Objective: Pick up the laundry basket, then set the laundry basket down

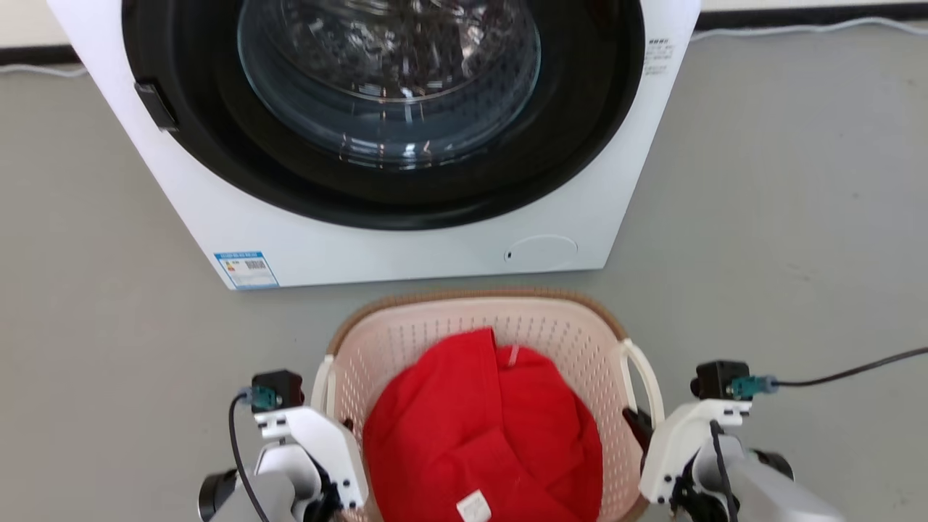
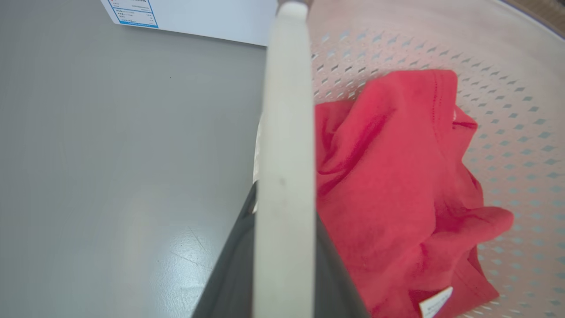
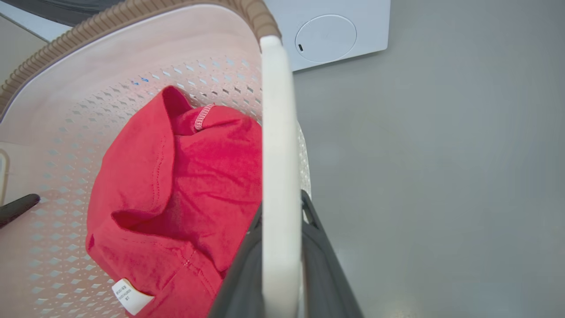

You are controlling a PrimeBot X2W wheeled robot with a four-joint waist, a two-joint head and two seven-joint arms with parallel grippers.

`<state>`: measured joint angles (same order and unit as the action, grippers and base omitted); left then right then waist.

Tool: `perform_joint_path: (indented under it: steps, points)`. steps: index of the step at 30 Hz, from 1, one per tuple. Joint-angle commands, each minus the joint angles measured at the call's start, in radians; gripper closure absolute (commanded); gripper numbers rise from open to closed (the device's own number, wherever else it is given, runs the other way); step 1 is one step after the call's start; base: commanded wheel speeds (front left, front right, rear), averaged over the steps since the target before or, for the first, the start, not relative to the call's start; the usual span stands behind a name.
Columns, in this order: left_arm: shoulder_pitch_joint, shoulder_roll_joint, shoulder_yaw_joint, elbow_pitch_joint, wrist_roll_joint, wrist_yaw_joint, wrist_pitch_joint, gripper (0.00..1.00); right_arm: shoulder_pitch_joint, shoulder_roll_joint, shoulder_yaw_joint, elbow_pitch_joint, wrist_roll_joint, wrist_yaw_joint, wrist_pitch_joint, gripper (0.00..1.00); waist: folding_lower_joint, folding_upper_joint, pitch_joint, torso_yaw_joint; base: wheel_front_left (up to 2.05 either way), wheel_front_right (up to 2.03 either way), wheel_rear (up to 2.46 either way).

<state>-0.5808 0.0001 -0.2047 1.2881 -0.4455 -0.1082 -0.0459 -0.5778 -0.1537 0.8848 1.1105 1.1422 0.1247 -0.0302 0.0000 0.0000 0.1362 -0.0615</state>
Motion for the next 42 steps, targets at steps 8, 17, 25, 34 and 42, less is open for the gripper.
perform_joint_path:
  steps: [8,17,25,34,42]
  points:
    - [0.065,0.05,-0.048,-0.058,-0.089,0.03,0.027,1.0,0.04,-0.046,0.024,0.012,0.023,0.006,0.031,1.0,0.0,0.0,-0.065,0.001,0.0,0.0,0.0]
    - [0.135,0.05,-0.114,-0.111,-0.168,0.073,0.067,1.0,0.063,-0.048,0.032,0.014,0.035,0.006,0.044,1.0,0.0,0.0,-0.113,-0.003,0.0,0.0,0.0]
    - [0.163,0.05,-0.159,-0.163,-0.207,0.114,0.099,1.0,0.08,-0.047,0.027,0.022,0.051,0.006,0.05,1.0,0.0,0.0,-0.127,0.002,0.0,0.0,0.0]
    - [0.177,0.05,-0.177,-0.2,-0.222,0.138,0.113,1.0,0.077,-0.049,0.029,0.023,0.052,0.006,0.045,1.0,0.0,0.0,-0.127,0.0,0.0,0.0,0.0]
    - [0.186,0.053,-0.182,-0.225,-0.227,0.148,0.119,1.0,0.076,-0.047,0.032,0.02,0.051,0.006,0.038,1.0,0.0,0.0,-0.126,-0.004,0.0,0.0,0.0]
